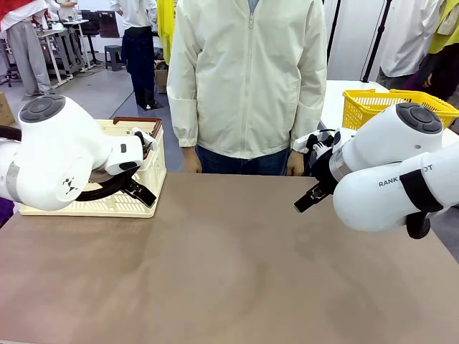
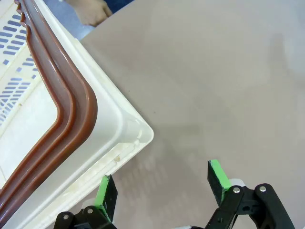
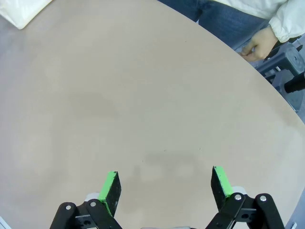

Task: Place the drinks into the Shopping basket.
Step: Pick up one drink and place it into the Shopping basket.

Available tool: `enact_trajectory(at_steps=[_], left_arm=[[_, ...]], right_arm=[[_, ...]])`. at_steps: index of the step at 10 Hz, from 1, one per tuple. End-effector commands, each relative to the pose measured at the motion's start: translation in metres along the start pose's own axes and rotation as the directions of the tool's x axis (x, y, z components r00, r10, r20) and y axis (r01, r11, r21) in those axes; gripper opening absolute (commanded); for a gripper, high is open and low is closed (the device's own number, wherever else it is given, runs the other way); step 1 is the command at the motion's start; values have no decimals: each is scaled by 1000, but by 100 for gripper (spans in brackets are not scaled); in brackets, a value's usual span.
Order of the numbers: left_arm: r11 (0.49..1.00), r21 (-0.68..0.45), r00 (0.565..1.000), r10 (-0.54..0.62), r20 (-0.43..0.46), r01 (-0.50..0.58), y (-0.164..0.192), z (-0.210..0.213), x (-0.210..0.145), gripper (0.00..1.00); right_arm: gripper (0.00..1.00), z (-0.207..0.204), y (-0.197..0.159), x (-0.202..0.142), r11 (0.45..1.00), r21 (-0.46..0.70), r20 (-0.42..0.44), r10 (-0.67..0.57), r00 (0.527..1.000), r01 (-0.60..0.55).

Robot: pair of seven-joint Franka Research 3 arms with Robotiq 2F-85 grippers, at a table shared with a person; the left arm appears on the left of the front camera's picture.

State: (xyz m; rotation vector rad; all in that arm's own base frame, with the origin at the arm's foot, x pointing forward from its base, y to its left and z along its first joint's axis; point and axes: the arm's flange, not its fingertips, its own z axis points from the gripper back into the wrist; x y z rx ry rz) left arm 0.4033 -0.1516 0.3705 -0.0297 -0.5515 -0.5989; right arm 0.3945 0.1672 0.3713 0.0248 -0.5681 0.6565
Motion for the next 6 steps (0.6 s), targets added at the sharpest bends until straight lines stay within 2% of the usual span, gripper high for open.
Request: enact_trajectory(at_steps=[1, 2, 3, 4, 5, 6], left_arm=[[1000, 0, 1000, 0, 0, 0, 0, 0, 0, 100], [1000, 0, 1000, 0, 0, 0, 0, 0, 0, 100], [967, -254, 992, -20, -121, -11, -5, 12, -4, 100], [919, -377, 971, 20, -239, -112, -13, 23, -9, 100], [860, -465, 953, 74, -294, -210, -18, 36, -13, 100], [747, -629, 962, 51, -270, -216, -15, 51, -18, 100]], right_arm=[[100, 0, 0, 0, 1000, 0, 0, -1, 1000, 1], [100, 0, 0, 0, 1000, 0, 0, 0, 1000, 0], [100, 2, -2, -7, 981, 179, -142, -43, 989, 68], [100, 8, -3, -15, 932, 299, -247, -132, 960, 205], [100, 19, -9, -20, 862, 364, -280, -260, 924, 352], [100, 39, -19, -28, 756, 516, -247, -318, 915, 402]])
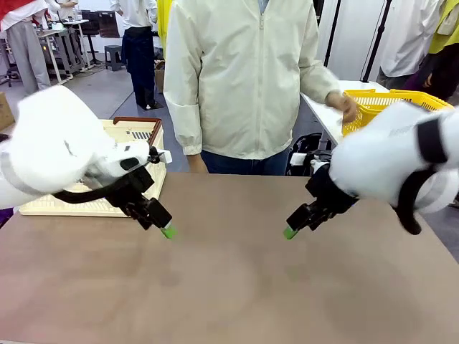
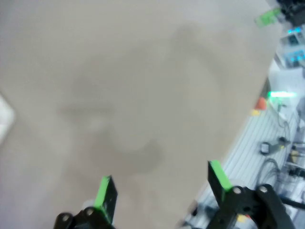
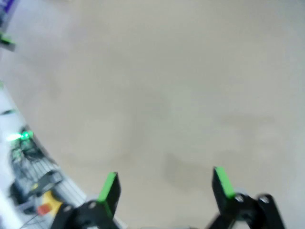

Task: Place the drinks into the Shopping basket.
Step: Pick up one drink and place it into the Shopping basket.

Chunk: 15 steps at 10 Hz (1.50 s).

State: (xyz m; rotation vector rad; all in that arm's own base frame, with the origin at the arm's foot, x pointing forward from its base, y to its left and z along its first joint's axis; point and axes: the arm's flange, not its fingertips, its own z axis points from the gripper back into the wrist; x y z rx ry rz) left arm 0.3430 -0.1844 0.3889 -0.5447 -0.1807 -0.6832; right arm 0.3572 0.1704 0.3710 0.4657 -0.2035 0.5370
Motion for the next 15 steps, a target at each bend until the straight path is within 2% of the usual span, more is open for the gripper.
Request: enact_trajectory(at_steps=[1, 2, 3, 4, 5, 6, 7, 8, 9, 10, 11, 12, 13, 15], left_arm=[[971, -223, 995, 95, 14, -89, 29, 48, -12, 100], [928, -372, 993, 70, 94, -30, 26, 75, -20, 100], [913, -408, 970, 119, 211, -23, 31, 106, -31, 100], [914, -406, 950, 135, 282, -9, 41, 130, -42, 100], [877, -480, 934, 151, 325, 26, 53, 147, -56, 100], [839, -541, 868, 227, 443, 57, 70, 173, -82, 100], [801, -594, 778, 330, 535, 68, 95, 197, -116, 100], [757, -649, 625, 471, 622, 76, 126, 220, -160, 100], [723, -685, 525, 550, 650, 90, 148, 229, -195, 100], [731, -679, 445, 586, 678, 71, 160, 231, -221, 100], [749, -663, 405, 600, 690, 20, 165, 227, -235, 100], [785, -617, 420, 579, 698, -58, 168, 220, -236, 100], [731, -683, 435, 612, 661, 10, 175, 258, -245, 100], [731, -683, 435, 612, 661, 10, 175, 258, -245, 100]], right_arm=[[100, 56, -34, -15, 958, 272, 93, -116, 989, 87], [100, 75, -40, -28, 880, 476, 134, -81, 988, 8], [100, 90, -52, -40, 871, 488, 196, -174, 965, 57], [100, 96, -66, -50, 863, 501, 224, -201, 954, 65], [100, 102, -76, -61, 837, 546, 246, -203, 948, 38], [100, 119, -94, -85, 796, 604, 344, -295, 891, 30], [100, 131, -119, -112, 748, 663, 381, -385, 841, 41], [100, 142, -146, -143, 703, 708, 419, -496, 761, 68], [100, 145, -169, -169, 660, 747, 441, -581, 684, 78], [100, 143, -185, -189, 627, 771, 453, -661, 598, 110], [100, 137, -189, -194, 655, 716, 480, -713, 511, 242], [100, 173, -198, -161, 656, 741, 410, -612, 676, 144], [100, 173, -198, -161, 656, 741, 410, -612, 676, 144], [100, 173, -198, -161, 656, 741, 410, -612, 676, 144]])
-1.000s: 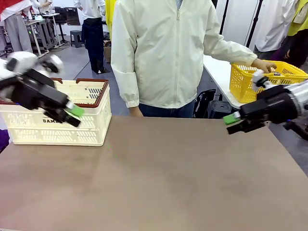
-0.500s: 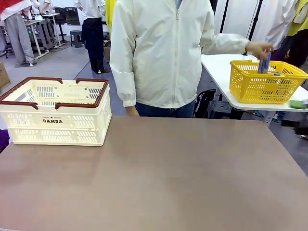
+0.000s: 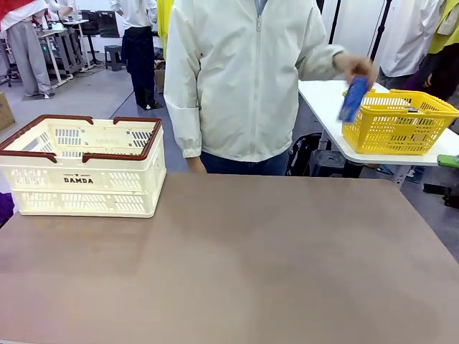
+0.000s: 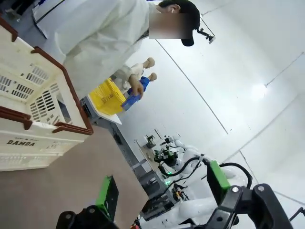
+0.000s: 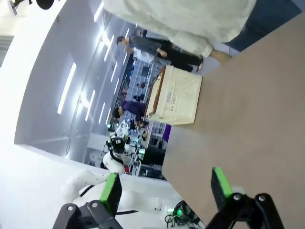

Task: Place the drinks into the Shopping basket.
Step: Pick up one drink and place it into the Shopping basket.

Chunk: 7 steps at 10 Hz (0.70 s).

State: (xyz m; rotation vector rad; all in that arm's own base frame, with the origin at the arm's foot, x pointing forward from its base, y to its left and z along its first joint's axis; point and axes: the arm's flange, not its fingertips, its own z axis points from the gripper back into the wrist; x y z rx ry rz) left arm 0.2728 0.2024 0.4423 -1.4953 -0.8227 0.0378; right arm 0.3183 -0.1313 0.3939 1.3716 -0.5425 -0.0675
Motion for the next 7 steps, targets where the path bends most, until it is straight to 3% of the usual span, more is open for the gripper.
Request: enact_trajectory(at_steps=[1, 7], left_arm=[[1000, -27, 1000, 8, 4, -8, -10, -2, 3, 100], [1000, -27, 1000, 8, 4, -8, -10, -2, 3, 100]], right_arm=[[100, 4, 6, 1, 1000, 12, 8, 11, 1000, -11], [100, 4, 6, 1, 1000, 12, 8, 11, 1000, -11]])
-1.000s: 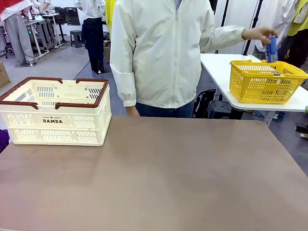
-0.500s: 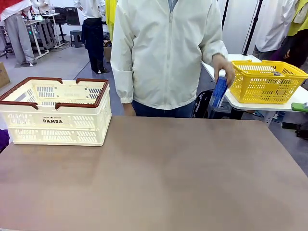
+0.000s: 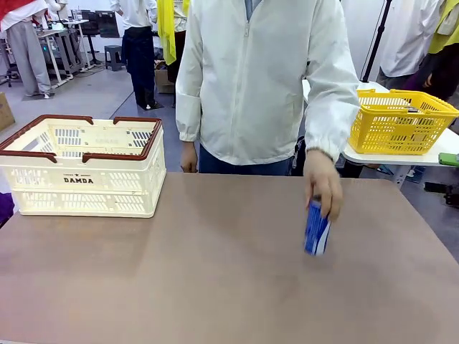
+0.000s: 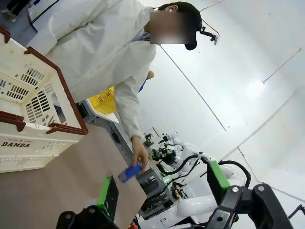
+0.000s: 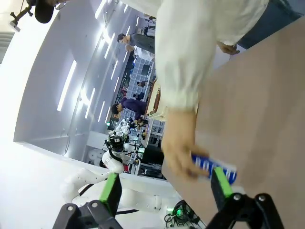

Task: Place the drinks into the Shopping basket.
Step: Pick up one drink and place it into the Shopping basket.

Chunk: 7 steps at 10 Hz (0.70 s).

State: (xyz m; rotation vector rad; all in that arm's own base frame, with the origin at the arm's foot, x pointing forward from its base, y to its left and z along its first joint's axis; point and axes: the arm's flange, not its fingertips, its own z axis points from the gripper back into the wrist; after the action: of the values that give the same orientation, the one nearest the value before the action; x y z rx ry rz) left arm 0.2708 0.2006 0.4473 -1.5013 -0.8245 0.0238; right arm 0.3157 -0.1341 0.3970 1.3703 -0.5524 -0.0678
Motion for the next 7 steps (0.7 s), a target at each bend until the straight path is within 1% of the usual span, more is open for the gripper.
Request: enact_trajectory(at_steps=[1, 7], left_arm=[[1000, -17, 1000, 15, 10, -15, -5, -1, 3, 100], [1000, -17, 1000, 15, 10, -15, -5, -1, 3, 100]], right_arm=[[100, 0, 3, 1, 1000, 12, 1, 5, 1000, -5], [100, 0, 3, 1, 1000, 12, 1, 5, 1000, -5]])
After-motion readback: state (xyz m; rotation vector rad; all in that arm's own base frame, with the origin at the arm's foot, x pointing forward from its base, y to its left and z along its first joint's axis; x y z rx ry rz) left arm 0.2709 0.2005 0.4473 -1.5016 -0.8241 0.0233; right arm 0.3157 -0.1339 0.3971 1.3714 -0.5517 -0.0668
